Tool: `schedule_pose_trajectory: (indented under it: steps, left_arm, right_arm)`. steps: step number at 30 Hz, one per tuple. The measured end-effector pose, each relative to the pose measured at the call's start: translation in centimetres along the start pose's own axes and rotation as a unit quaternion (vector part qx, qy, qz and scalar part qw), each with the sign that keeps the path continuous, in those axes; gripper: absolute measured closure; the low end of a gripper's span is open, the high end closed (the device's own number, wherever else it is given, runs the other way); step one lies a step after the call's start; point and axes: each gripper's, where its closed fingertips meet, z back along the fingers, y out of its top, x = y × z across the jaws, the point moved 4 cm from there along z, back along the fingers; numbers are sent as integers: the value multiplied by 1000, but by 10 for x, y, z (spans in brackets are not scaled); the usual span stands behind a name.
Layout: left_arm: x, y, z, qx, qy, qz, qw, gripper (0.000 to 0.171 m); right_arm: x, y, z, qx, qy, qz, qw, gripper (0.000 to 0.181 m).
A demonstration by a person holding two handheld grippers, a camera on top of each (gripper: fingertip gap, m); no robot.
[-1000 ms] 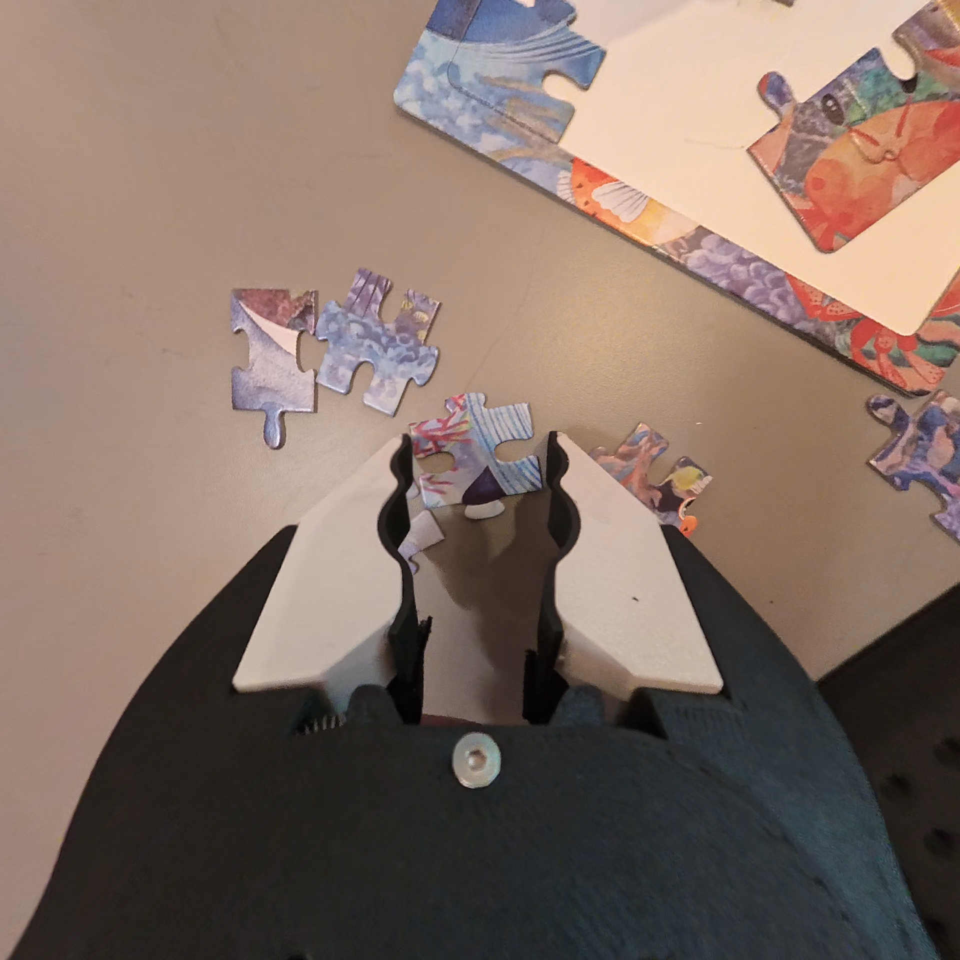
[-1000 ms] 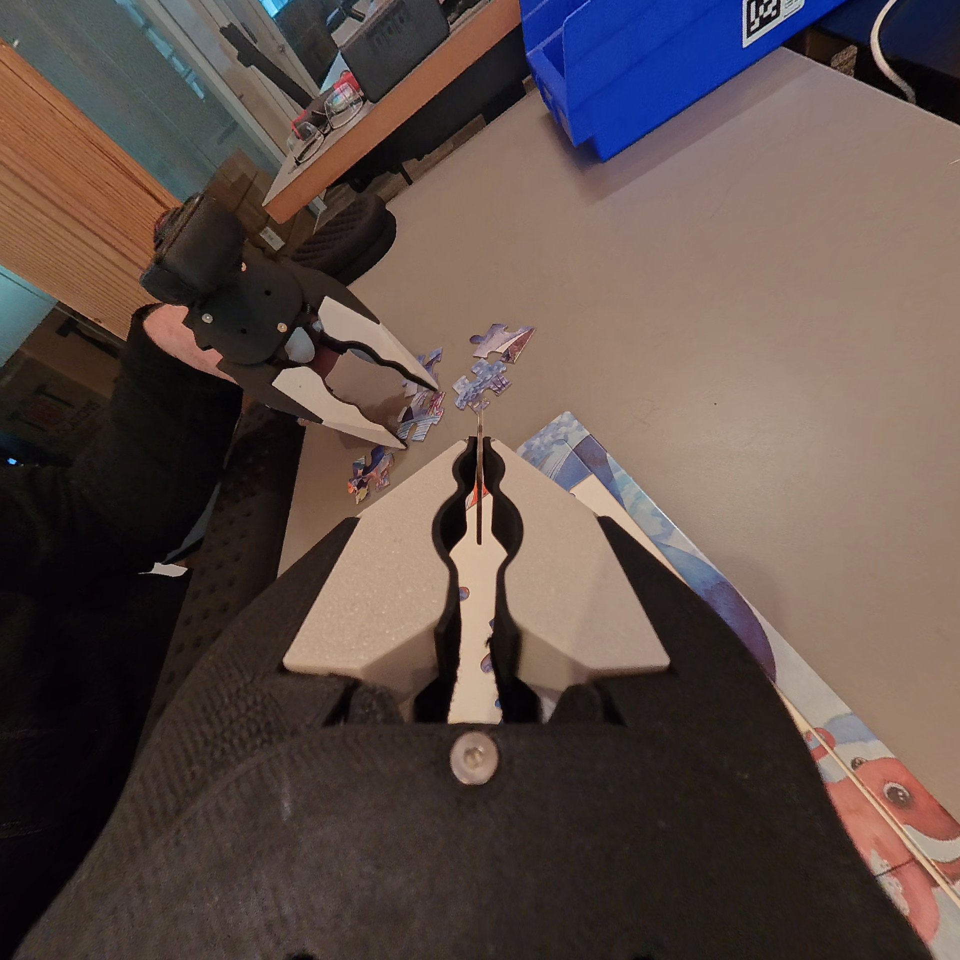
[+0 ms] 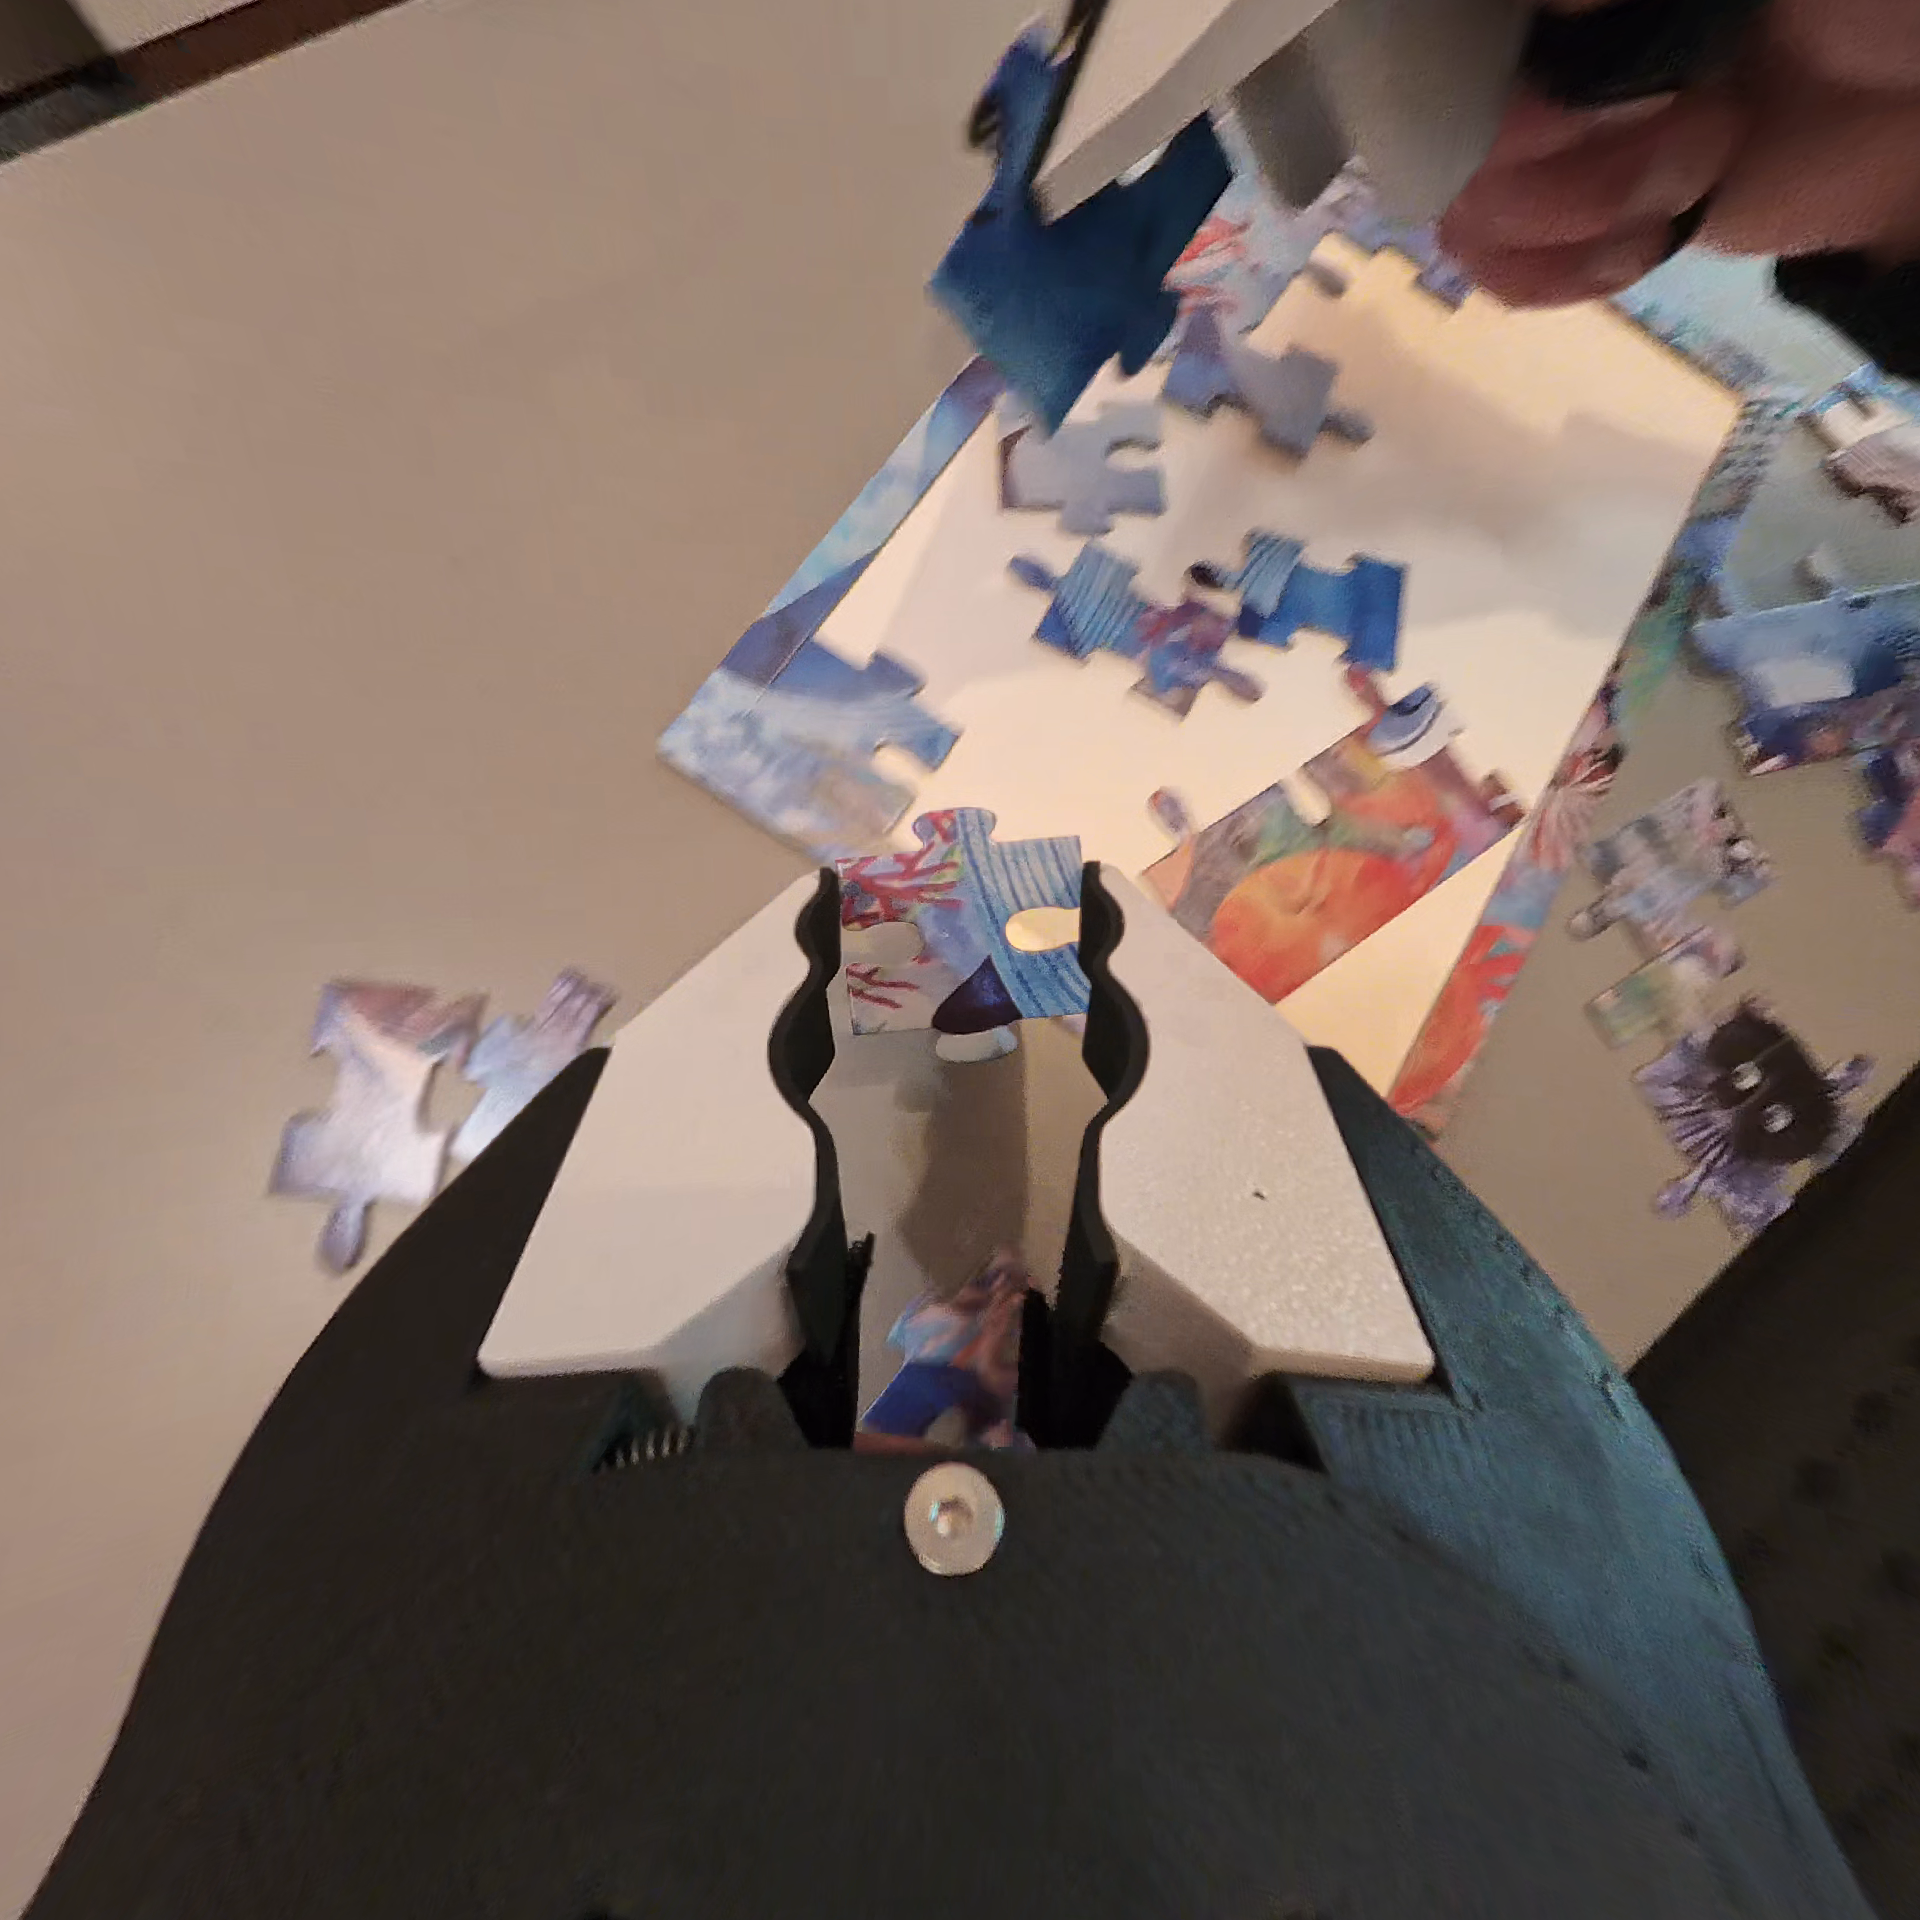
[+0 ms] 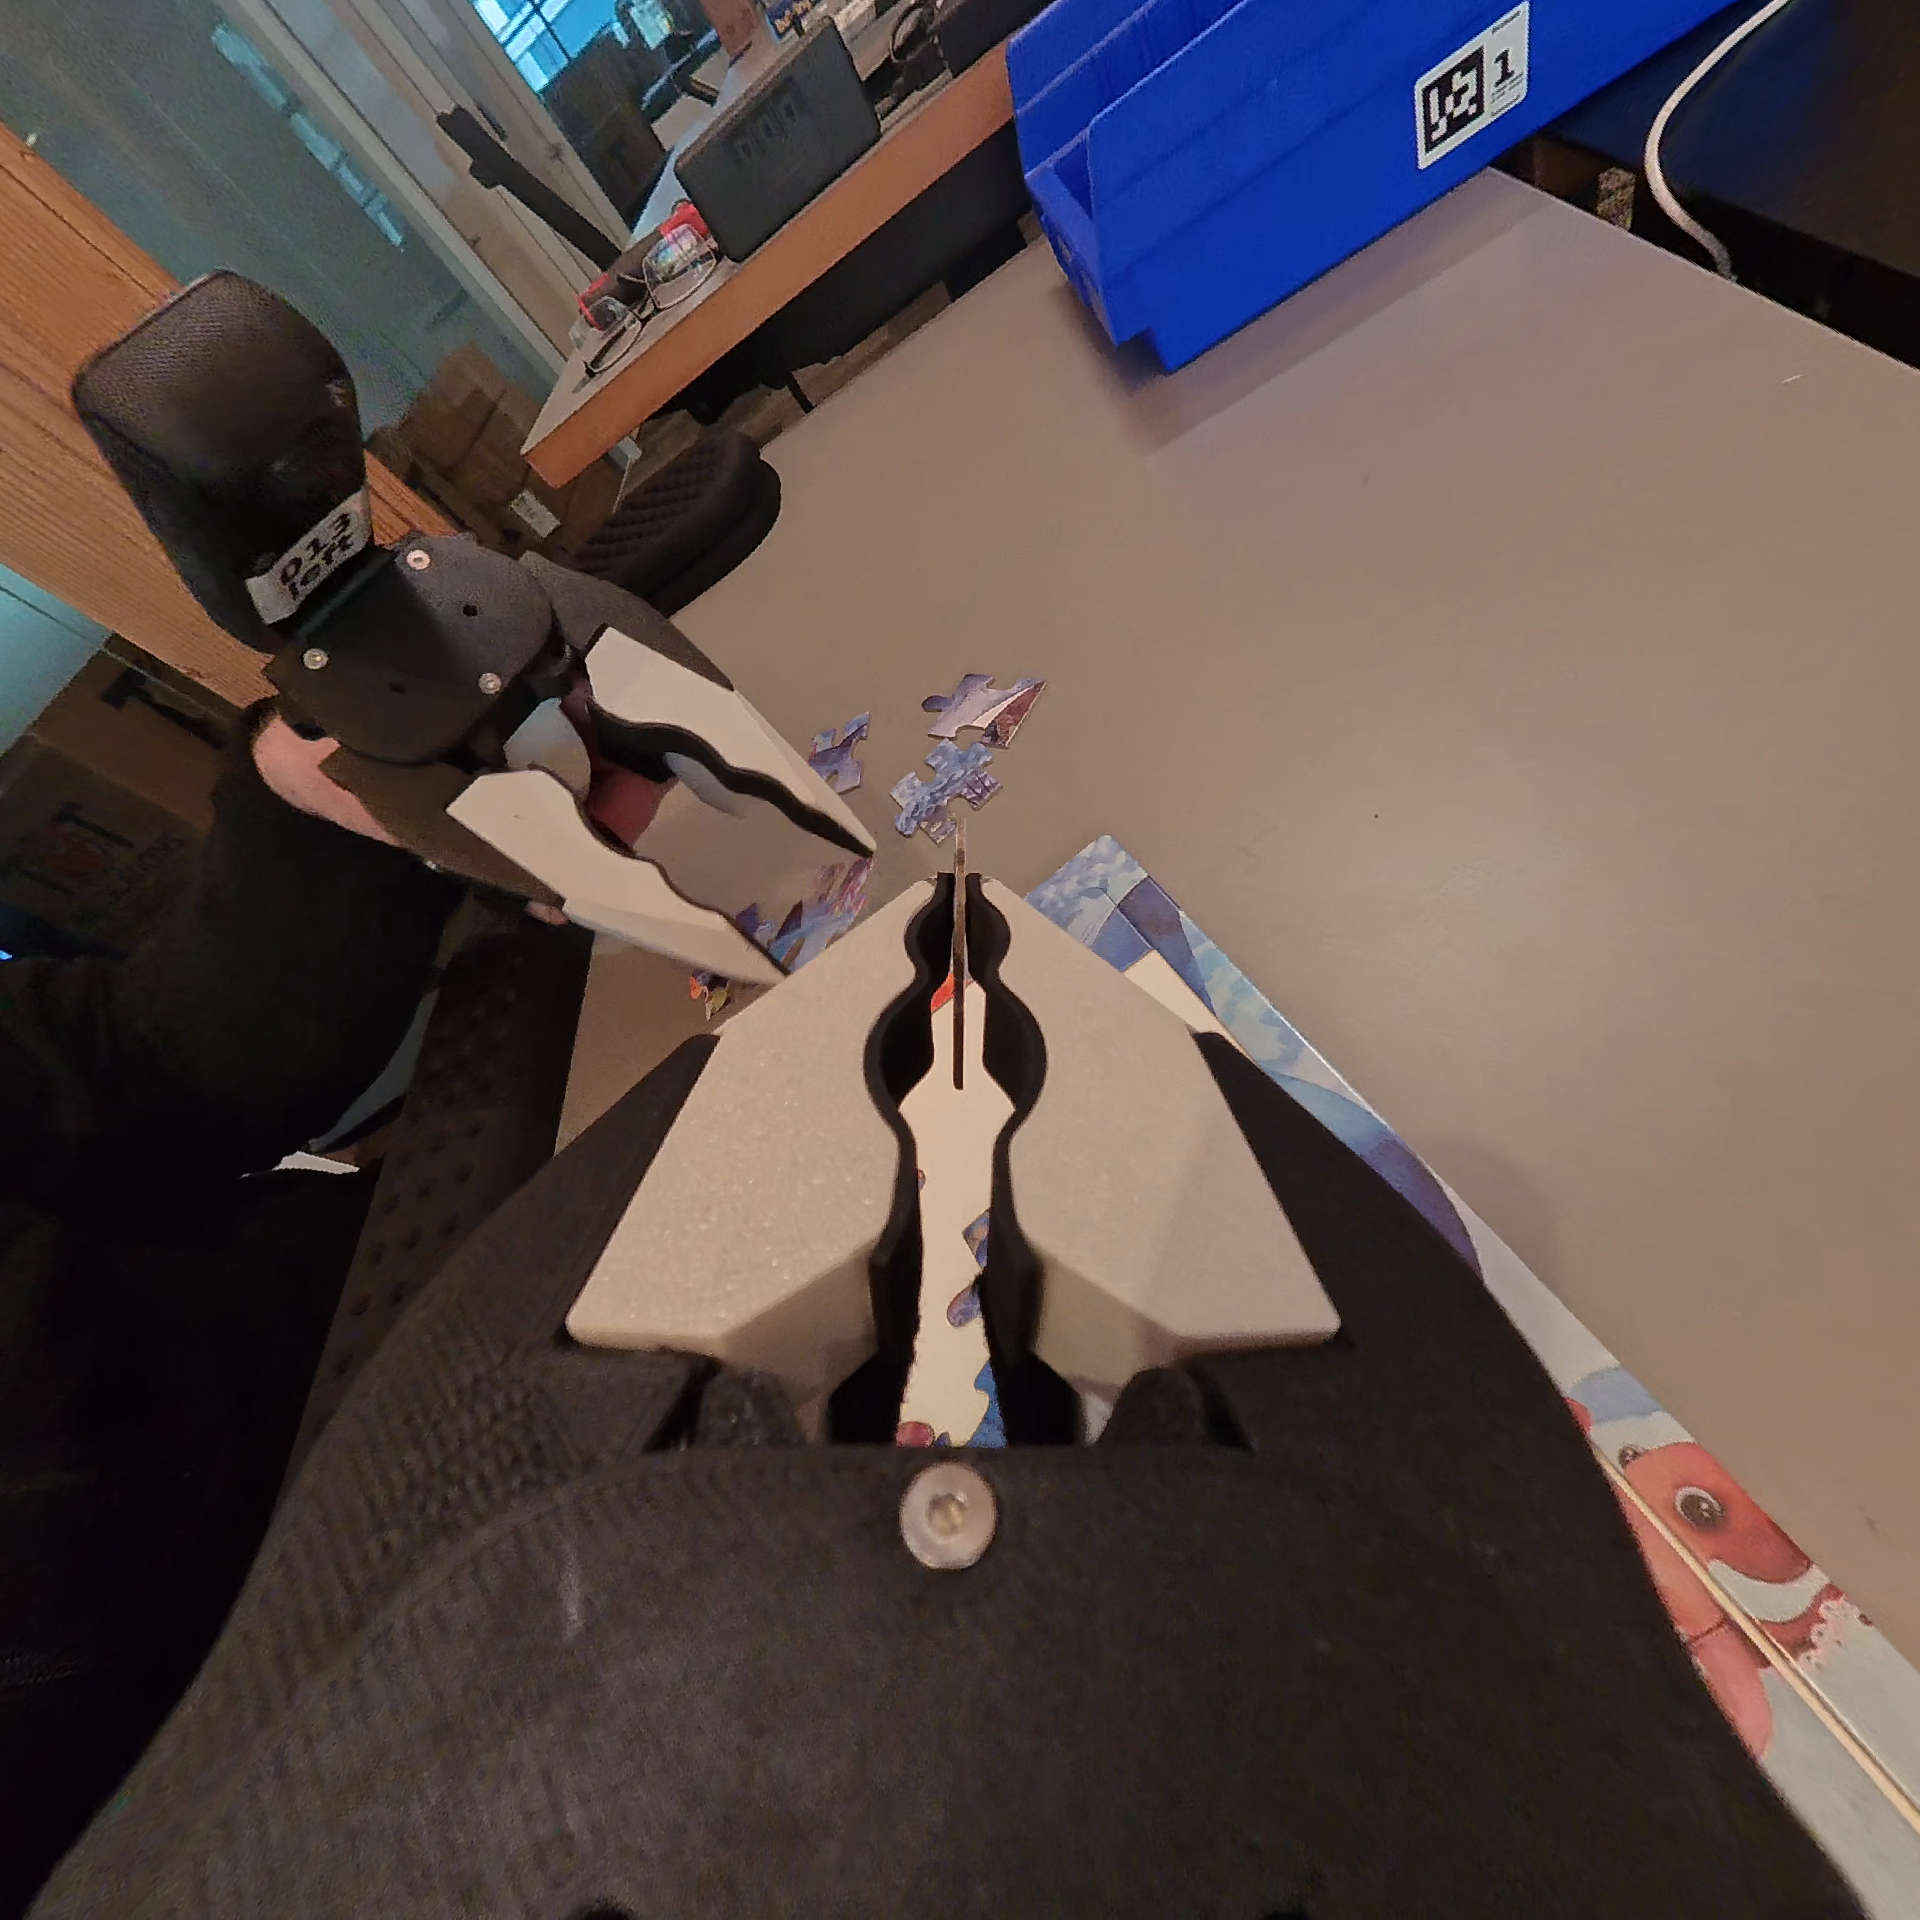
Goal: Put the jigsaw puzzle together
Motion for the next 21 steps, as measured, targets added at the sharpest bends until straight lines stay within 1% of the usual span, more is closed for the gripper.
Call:
schedule_pose_trajectory:
  steps: [3,6,7,8,11,12,14,16,19,21]
  left_arm:
    - [21,10,-21,0,-18,1,1000,127]
    - [43,5,-41,-22,-50,-4,998,126]
    - [50,2,-44,-31,-63,-7,997,123]
    - [55,-2,-46,-39,-77,-11,996,117]
    - [58,-5,-39,-41,-101,-31,994,117]
    - [55,-6,-35,-41,-100,-43,993,118]
    - [48,-5,-28,-42,-88,-90,991,121]
    - [45,-7,-24,-57,-83,-157,982,119]
    - [38,-8,-31,-82,-74,-245,963,116]
    - [33,-6,-38,-97,-77,-276,953,116]
  right_arm:
    - [0,0,0,0,-1,0,1000,181]
    - [1,0,1,0,-2,1,1000,181]
    - [1,0,2,1,-2,1,1000,181]
    - [1,1,3,2,-2,1,1000,181]
    - [3,2,6,6,-3,-1,1000,181]
    - [3,2,7,7,-4,-1,1000,181]
    - [3,3,8,9,-4,-1,1000,181]
    - [3,3,8,9,-3,-1,1000,181]
    - [2,2,6,6,-2,0,1000,181]
    - [2,1,5,4,-2,1,1000,181]
